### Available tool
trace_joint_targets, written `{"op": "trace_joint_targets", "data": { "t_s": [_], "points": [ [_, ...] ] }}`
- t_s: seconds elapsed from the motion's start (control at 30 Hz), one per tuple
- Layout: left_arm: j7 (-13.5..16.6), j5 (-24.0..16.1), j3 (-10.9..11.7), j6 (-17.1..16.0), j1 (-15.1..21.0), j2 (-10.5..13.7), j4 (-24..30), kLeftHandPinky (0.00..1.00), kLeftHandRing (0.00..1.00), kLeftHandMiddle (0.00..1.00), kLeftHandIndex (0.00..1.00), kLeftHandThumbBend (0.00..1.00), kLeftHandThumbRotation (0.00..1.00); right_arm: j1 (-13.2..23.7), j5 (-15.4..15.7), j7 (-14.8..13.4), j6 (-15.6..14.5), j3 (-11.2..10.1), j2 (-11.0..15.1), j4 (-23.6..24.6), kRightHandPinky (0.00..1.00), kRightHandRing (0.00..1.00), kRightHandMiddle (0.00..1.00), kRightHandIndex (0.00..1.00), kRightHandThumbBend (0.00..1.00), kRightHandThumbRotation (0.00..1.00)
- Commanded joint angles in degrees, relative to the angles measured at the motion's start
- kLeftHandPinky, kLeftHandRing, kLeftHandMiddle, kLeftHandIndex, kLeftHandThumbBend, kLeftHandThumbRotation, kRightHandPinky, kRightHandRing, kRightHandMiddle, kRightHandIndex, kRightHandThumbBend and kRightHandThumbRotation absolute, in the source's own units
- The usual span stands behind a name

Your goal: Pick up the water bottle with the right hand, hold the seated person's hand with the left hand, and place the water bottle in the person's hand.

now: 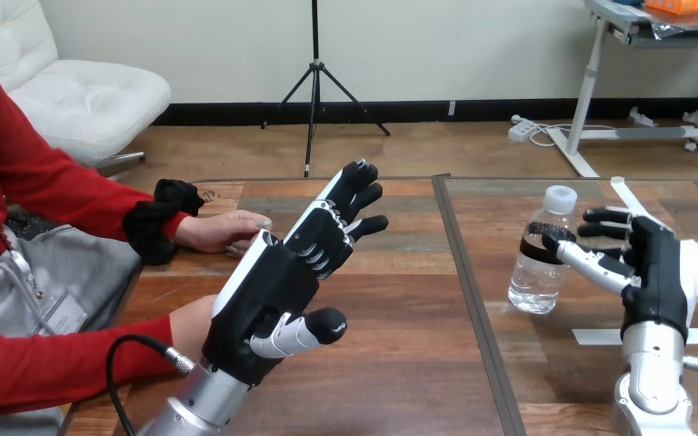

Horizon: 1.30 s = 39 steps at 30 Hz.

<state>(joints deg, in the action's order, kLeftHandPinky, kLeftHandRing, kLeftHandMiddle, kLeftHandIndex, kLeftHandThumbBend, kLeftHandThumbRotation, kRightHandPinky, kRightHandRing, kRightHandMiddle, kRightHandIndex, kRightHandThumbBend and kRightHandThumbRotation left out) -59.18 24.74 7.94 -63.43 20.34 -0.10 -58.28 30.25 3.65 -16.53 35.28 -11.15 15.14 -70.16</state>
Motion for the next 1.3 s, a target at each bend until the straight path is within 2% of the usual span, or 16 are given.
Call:
{"op": "trace_joint_targets", "data": {
  "t_s": [0.0,0.23,0.4,0.53,0.83,1.0,1.27],
  "points": [
    [0.17,0.03,0.62,0.33,3.18,-0.25,0.24,0.89,0.97,1.0,0.98,1.0,0.68,0.92,0.71,-0.12,2.5,1.32,-1.0,5.13,0.33,0.42,0.56,0.55,0.85,0.0],
    [0.25,-0.01,0.73,0.41,3.26,-0.37,-0.02,0.9,0.98,1.0,0.97,1.0,0.68,-0.34,1.94,-0.97,1.81,2.51,-1.08,8.49,0.35,0.44,0.57,0.55,0.85,0.0],
    [0.26,-0.05,0.75,0.32,3.31,-0.48,-0.11,0.9,0.97,1.0,0.97,1.0,0.68,-0.79,2.62,-1.03,1.23,3.17,-0.87,9.29,0.38,0.48,0.59,0.57,0.89,0.0],
    [0.04,0.04,0.75,0.22,3.34,-0.54,-0.08,0.9,0.97,1.0,0.97,1.0,0.67,-0.91,1.83,0.33,0.43,3.04,-1.02,9.4,0.4,0.5,0.61,0.59,0.91,0.0],
    [-0.21,0.11,0.81,-0.25,3.41,-0.56,-0.09,0.89,0.98,1.0,0.98,1.0,0.68,-0.74,2.18,2.56,-1.95,3.6,-0.4,8.32,0.48,0.61,0.69,0.69,0.97,0.02],
    [-0.18,0.06,0.79,-0.19,3.34,-0.51,0.06,0.89,0.98,1.0,0.98,1.0,0.68,-0.84,2.25,3.63,-3.04,4.01,-0.13,8.14,0.56,0.7,0.75,0.77,0.99,0.09],
    [-0.54,0.35,0.83,0.11,3.22,-0.45,0.25,0.9,0.98,1.0,0.98,1.0,0.68,-0.64,2.54,5.28,-4.18,4.69,0.42,7.07,0.64,0.8,0.82,0.85,1.0,0.21]
  ]
}}
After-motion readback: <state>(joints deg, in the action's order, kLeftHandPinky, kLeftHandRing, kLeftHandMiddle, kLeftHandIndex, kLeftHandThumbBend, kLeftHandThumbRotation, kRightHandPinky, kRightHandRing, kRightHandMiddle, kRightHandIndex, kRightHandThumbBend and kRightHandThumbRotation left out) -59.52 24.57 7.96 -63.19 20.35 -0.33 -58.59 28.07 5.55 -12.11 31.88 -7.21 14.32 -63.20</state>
